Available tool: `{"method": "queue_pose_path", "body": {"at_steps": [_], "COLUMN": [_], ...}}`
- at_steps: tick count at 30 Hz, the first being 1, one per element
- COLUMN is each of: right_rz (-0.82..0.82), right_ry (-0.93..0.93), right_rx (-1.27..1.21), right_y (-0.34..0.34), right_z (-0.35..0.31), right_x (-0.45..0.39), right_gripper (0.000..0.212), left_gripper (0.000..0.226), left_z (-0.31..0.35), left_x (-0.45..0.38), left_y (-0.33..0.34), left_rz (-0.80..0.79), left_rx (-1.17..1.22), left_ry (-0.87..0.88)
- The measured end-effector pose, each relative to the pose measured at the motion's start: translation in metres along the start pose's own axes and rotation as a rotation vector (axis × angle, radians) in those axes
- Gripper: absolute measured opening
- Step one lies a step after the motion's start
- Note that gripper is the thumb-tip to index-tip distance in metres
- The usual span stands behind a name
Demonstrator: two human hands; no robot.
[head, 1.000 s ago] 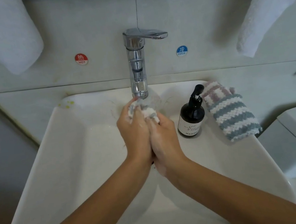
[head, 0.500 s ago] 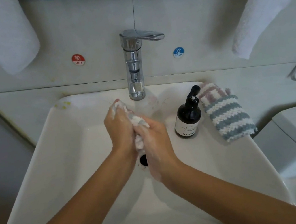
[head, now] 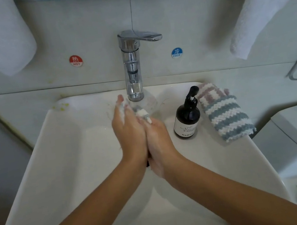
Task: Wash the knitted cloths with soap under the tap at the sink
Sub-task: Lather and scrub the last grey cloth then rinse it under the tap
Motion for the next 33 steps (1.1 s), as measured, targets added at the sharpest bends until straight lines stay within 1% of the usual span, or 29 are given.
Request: {"method": "queue_pose_path", "body": {"at_steps": [1, 3, 6, 9, 11, 12, 13, 14, 15, 16, 17, 18, 19, 20, 22, 24, 26, 29, 31, 33], "right_rz": [0.005, 0.007, 0.038, 0.056, 0.041, 0.009, 0.001, 0.035, 0.04, 0.077, 0.039, -0.022, -0.053, -0.058, -0.036, 0.028, 0.074, 0.119, 0.159, 0.189], "right_ry": [-0.001, -0.066, -0.194, -0.248, -0.2, -0.162, -0.188, -0.243, -0.239, -0.196, -0.275, -0.297, -0.244, -0.244, -0.293, -0.351, -0.369, -0.331, -0.328, -0.318], "right_rx": [0.011, 0.113, 0.193, 0.069, -0.008, -0.054, -0.002, 0.096, 0.064, 0.012, 0.187, 0.299, 0.197, 0.186, 0.195, 0.201, 0.199, 0.193, 0.207, 0.204], "right_y": [0.002, 0.005, 0.006, -0.005, -0.013, -0.012, -0.014, -0.015, -0.018, -0.021, -0.018, -0.006, -0.001, 0.003, 0.004, -0.003, -0.011, -0.018, -0.022, -0.025], "right_z": [0.002, 0.004, -0.007, -0.021, -0.021, -0.02, -0.02, -0.025, -0.018, -0.018, -0.016, -0.01, -0.005, -0.004, -0.009, -0.014, -0.017, -0.015, -0.016, -0.017], "right_x": [0.001, 0.003, 0.007, -0.001, -0.009, -0.01, -0.011, -0.005, -0.004, 0.0, 0.002, 0.002, -0.003, -0.005, -0.004, -0.004, -0.004, -0.008, -0.012, -0.016], "right_gripper": [0.024, 0.024, 0.028, 0.024, 0.023, 0.023, 0.024, 0.024, 0.025, 0.025, 0.025, 0.026, 0.028, 0.029, 0.028, 0.025, 0.023, 0.015, 0.009, 0.012], "left_gripper": [0.036, 0.033, 0.025, 0.025, 0.03, 0.031, 0.033, 0.033, 0.03, 0.029, 0.029, 0.03, 0.028, 0.025, 0.024, 0.019, 0.016, 0.014, 0.011, 0.014], "left_z": [-0.002, -0.007, -0.004, -0.007, -0.014, -0.017, -0.02, -0.021, -0.024, -0.025, -0.024, -0.02, -0.016, -0.009, 0.005, 0.009, 0.007, 0.003, 0.0, 0.0], "left_x": [-0.011, -0.028, -0.017, 0.019, 0.036, 0.036, 0.031, 0.024, 0.014, 0.005, -0.005, -0.013, -0.02, -0.024, -0.024, -0.019, -0.016, -0.015, -0.015, -0.014], "left_y": [-0.007, -0.017, -0.017, -0.004, 0.006, 0.009, 0.011, 0.013, 0.013, 0.011, 0.006, -0.001, -0.007, -0.012, -0.017, -0.017, -0.014, -0.014, -0.016, -0.015], "left_rz": [0.042, 0.085, 0.064, -0.044, -0.087, -0.091, -0.091, -0.099, -0.108, -0.103, -0.08, -0.04, 0.003, 0.036, 0.064, 0.044, 0.025, 0.047, 0.054, 0.031], "left_rx": [-0.007, -0.015, -0.042, -0.013, -0.012, -0.019, -0.024, -0.003, 0.028, 0.049, 0.044, 0.022, -0.004, -0.03, -0.109, -0.169, -0.215, -0.284, -0.307, -0.32], "left_ry": [-0.02, -0.035, 0.007, 0.04, 0.023, 0.005, -0.014, -0.031, -0.056, -0.078, -0.083, -0.07, -0.031, 0.038, 0.211, 0.326, 0.354, 0.388, 0.381, 0.398]}}
Point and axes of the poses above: each hand's wrist, its own x-axis away from the middle knuckle, its own y-axis out of the palm, z = x × y, the point moved 6 cm from there along -x, towards the middle knuckle, and after that the axes turned 5 degrees about x, right-handed, at the moved point
